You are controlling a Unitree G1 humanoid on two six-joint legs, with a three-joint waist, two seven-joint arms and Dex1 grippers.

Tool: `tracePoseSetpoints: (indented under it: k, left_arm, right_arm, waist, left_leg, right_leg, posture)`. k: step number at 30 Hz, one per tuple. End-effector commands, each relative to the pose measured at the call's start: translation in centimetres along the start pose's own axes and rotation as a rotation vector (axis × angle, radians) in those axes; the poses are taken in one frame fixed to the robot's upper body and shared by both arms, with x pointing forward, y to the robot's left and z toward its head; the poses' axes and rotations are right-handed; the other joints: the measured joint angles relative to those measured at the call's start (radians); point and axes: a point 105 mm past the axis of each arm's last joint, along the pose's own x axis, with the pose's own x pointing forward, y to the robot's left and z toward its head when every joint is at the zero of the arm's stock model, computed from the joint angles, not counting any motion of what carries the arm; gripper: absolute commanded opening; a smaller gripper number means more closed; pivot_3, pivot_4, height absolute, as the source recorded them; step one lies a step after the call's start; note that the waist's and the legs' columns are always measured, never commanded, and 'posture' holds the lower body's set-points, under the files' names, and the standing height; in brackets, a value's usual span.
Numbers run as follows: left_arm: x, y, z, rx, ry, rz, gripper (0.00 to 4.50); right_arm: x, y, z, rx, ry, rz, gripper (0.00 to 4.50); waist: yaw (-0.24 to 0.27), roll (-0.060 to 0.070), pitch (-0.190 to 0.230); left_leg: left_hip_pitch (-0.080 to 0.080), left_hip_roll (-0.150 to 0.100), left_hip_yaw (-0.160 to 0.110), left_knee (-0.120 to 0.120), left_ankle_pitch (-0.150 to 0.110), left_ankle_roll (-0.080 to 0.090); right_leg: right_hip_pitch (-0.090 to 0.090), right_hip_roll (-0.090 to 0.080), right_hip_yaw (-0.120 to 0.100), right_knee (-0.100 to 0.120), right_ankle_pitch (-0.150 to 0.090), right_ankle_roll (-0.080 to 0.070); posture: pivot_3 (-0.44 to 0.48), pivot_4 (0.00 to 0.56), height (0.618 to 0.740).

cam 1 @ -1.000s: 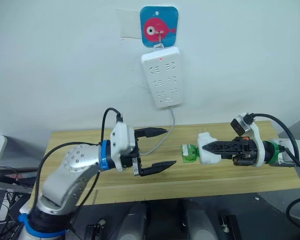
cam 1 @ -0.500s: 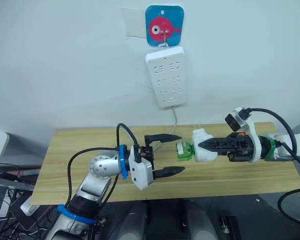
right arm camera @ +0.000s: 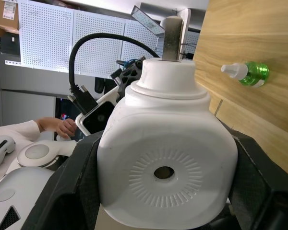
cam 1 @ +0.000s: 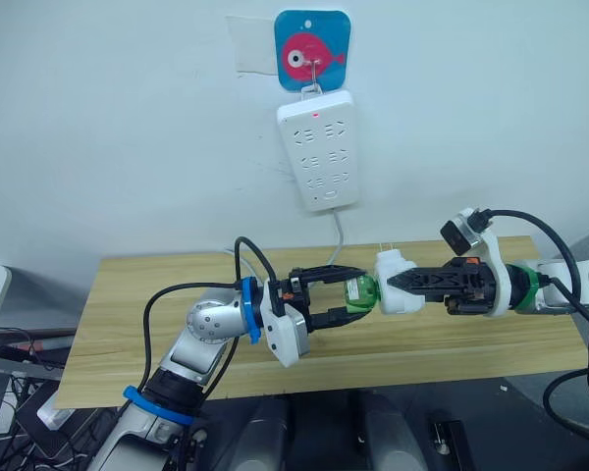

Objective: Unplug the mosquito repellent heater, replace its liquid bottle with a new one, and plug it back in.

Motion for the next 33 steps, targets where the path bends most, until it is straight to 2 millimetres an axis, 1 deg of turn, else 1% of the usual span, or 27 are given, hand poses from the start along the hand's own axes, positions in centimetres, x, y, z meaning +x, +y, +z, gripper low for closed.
tracePoseSetpoints:
  k: [1,3,4,5,6,7,10,11,13,14,17,19,20,22,24,26,28,29,30,31,33]
  left_arm:
    - [0.3,0.2,0.9,-0.014,-0.051,0.011,2.26]
    - [0.2,0.1,0.7,-0.139,-0.049,0.009,2.26]
    - [0.0,0.6,-0.1,-0.328,-0.014,0.049,2.26]
    - [-0.3,1.1,-1.1,-0.561,0.019,0.105,2.26]
    - [-0.4,1.3,-1.7,-0.72,0.042,0.129,2.26]
    - [-0.6,1.1,-1.7,-0.886,0.05,0.098,2.26]
    - [-1.3,0.4,-1.7,-1.227,0.088,0.011,2.26]
    - [-1.5,0.3,-1.8,-1.303,0.104,0.001,2.26]
    - [-1.9,0.3,-2.2,-1.583,0.127,0.0,2.26]
    - [-1.9,0.2,-2.1,-1.687,0.127,-0.014,2.26]
    - [-1.9,0.5,-2.1,-1.905,0.103,-0.029,2.26]
    - [-2.1,0.3,-2.7,-2.059,0.09,-0.019,2.26]
    - [-2.1,0.2,-2.9,-2.104,0.089,-0.015,2.26]
    - [-2.2,-0.1,-2.6,-2.183,0.075,-0.055,2.26]
    - [-2.1,-0.1,-2.3,-2.182,0.08,-0.074,2.26]
    - [-1.9,0.0,-2.6,-2.161,0.096,-0.031,3.01]
    - [-1.6,0.5,-2.5,-2.124,0.084,-0.005,3.63]
    - [-1.5,0.9,-2.0,-2.096,0.068,-0.013,3.92]
    - [-1.6,1.3,-1.8,-2.074,0.059,-0.007,4.31]
    - [-1.7,1.6,-1.6,-2.056,0.057,-0.001,4.48]
    - [-2.0,2.1,-1.9,-2.041,0.064,0.045,4.48]
  right_arm:
    - [0.0,1.1,0.0,-0.025,0.013,0.042,3.02]
    - [0.0,1.1,0.0,-0.024,0.012,0.039,3.02]
    - [-0.1,1.2,0.0,-0.026,0.013,0.035,3.02]
    - [-0.2,1.2,0.0,-0.029,0.016,0.031,3.02]
    - [-0.2,1.3,0.0,-0.031,0.018,0.028,3.02]
    - [-0.3,1.4,-0.1,-0.037,0.027,0.025,3.02]
    - [-0.4,1.8,-0.6,-0.051,0.058,0.016,3.02]
    - [-0.3,1.8,-0.6,-0.053,0.062,0.013,3.02]
    - [-0.1,1.8,-0.8,-0.068,0.081,0.007,3.02]
    - [0.0,1.9,-1.0,-0.079,0.091,0.008,3.02]
    - [0.3,2.1,-1.1,-0.092,0.106,0.017,3.02]
    - [0.5,2.0,-1.2,-0.097,0.106,0.019,3.02]
    - [0.5,2.0,-1.2,-0.098,0.107,0.019,3.02]
    - [0.5,1.8,-1.1,-0.096,0.093,0.004,3.02]
    - [0.4,1.7,-1.1,-0.093,0.087,0.001,3.02]
    - [0.3,1.6,-1.0,-0.088,0.079,-0.003,3.02]
    - [0.1,1.6,-1.0,-0.084,0.07,-0.004,3.02]
    - [-0.1,1.6,-1.0,-0.074,0.061,0.0,3.02]
    - [-0.3,1.6,-1.0,-0.066,0.056,-0.001,3.02]
    - [-0.5,1.6,-1.0,-0.059,0.053,0.003,3.02]
    - [-0.7,1.7,-1.0,-0.048,0.051,0.01,3.02]
  waist:
    - [0.0,0.0,0.0]
    - [-0.001,0.0,0.0]
    - [-0.003,0.0,0.0]
    - [-0.006,0.0,0.0]
    - [-0.009,0.0,0.0]
    - [-0.011,0.0,0.0]
    - [-0.021,0.0,0.001]
    - [-0.024,0.0,0.001]
    - [-0.031,0.0,0.001]
    - [-0.035,0.0,0.001]
    - [-0.044,0.0,0.001]
    - [-0.046,0.0,0.001]
    - [-0.046,0.0,0.001]
    - [-0.047,0.0,0.001]
    - [-0.047,0.0,0.001]
    - [-0.046,0.0,0.001]
    - [-0.045,0.0,0.001]
    - [-0.044,0.0,0.001]
    - [-0.044,0.0,0.001]
    - [-0.043,0.0,0.001]
    - [-0.038,0.0,0.001]
  left_leg:
    - [0.0,0.0,0.0,0.0,0.0,0.0]
    - [0.0,0.0,0.0,0.0,0.0,0.0]
    - [0.0,0.0,0.0,0.0,0.0,0.0]
    - [0.0,0.0,0.0,0.0,0.0,0.0]
    - [0.0,0.0,0.0,0.0,0.0,0.0]
    - [0.0,0.0,-0.001,0.0,0.0,0.0]
    - [0.0,0.0,-0.003,0.001,0.0,0.0]
    - [0.0,0.0,-0.003,0.001,0.0,0.0]
    - [0.0,0.001,-0.002,0.001,0.0,0.0]
    - [0.0,0.001,-0.002,0.001,0.0,0.0]
    - [0.001,0.001,-0.002,0.001,0.0,0.0]
    - [0.001,0.002,-0.001,0.001,0.0,0.0]
    - [0.001,0.002,-0.001,0.001,0.0,0.0]
    - [0.002,0.002,0.0,0.001,0.0,0.0]
    - [0.002,0.003,0.0,0.001,0.0,0.0]
    - [0.002,0.003,0.001,0.001,0.0,0.0]
    - [0.003,0.003,0.001,0.001,0.0,0.0]
    - [0.003,0.003,0.001,0.001,0.0,0.0]
    - [0.003,0.003,0.002,0.0,0.0,0.0]
    - [0.003,0.003,0.002,0.001,0.0,0.0]
    - [0.003,0.002,0.002,0.001,0.0,0.0]
  right_leg:
    - [0.0,0.0,0.0,0.0,0.0,0.0]
    - [0.0,0.0,0.0,0.0,0.0,0.0]
    - [0.0,0.0,0.0,0.0,0.0,0.0]
    - [0.0,0.0,0.0,0.001,0.0,0.0]
    - [0.0,0.0,0.0,0.001,0.0,0.0]
    - [0.0,0.0,0.001,0.001,0.0,0.0]
    - [0.0,0.002,-0.002,0.001,0.0,0.0]
    - [0.0,0.002,-0.003,0.002,0.0,0.0]
    - [0.0,0.004,-0.003,0.002,0.0,0.0]
    - [0.0,0.004,-0.003,0.003,0.0,0.0]
    - [0.0,0.008,-0.003,0.003,0.0,0.001]
    - [0.0,0.009,-0.002,0.003,0.0,0.001]
    - [0.0,0.009,-0.002,0.004,0.0,0.001]
    - [0.0,0.01,-0.001,0.004,0.0,0.0]
    - [0.0,0.01,0.0,0.004,0.0,0.0]
    - [-0.001,0.009,0.001,0.004,0.0,0.0]
    - [0.0,0.006,0.002,0.004,0.0,0.0]
    - [0.0,0.005,0.002,0.004,0.0,0.0]
    - [-0.001,0.005,0.002,0.004,0.0,0.0]
    - [0.0,0.005,0.002,0.003,0.0,0.0]
    - [0.0,0.004,0.002,0.003,0.0,0.0]
  posture:
    - [-0.123,0.282,0.74]
    - [-0.123,0.282,0.74]
    - [-0.127,0.282,0.74]
    - [-0.127,0.282,0.74]
    - [-0.127,0.282,0.74]
    - [-0.127,0.281,0.74]
    - [-0.121,0.279,0.74]
    - [-0.123,0.279,0.74]
    - [-0.123,0.28,0.74]
    - [-0.123,0.28,0.74]
    - [-0.12,0.281,0.74]
    - [-0.121,0.282,0.74]
    - [-0.121,0.282,0.74]
    - [-0.127,0.281,0.74]
    - [-0.13,0.279,0.74]
    - [-0.132,0.281,0.74]
    - [-0.132,0.281,0.74]
    - [-0.132,0.281,0.74]
    - [-0.125,0.28,0.74]
    - [-0.12,0.281,0.74]
    - [-0.116,0.281,0.74]
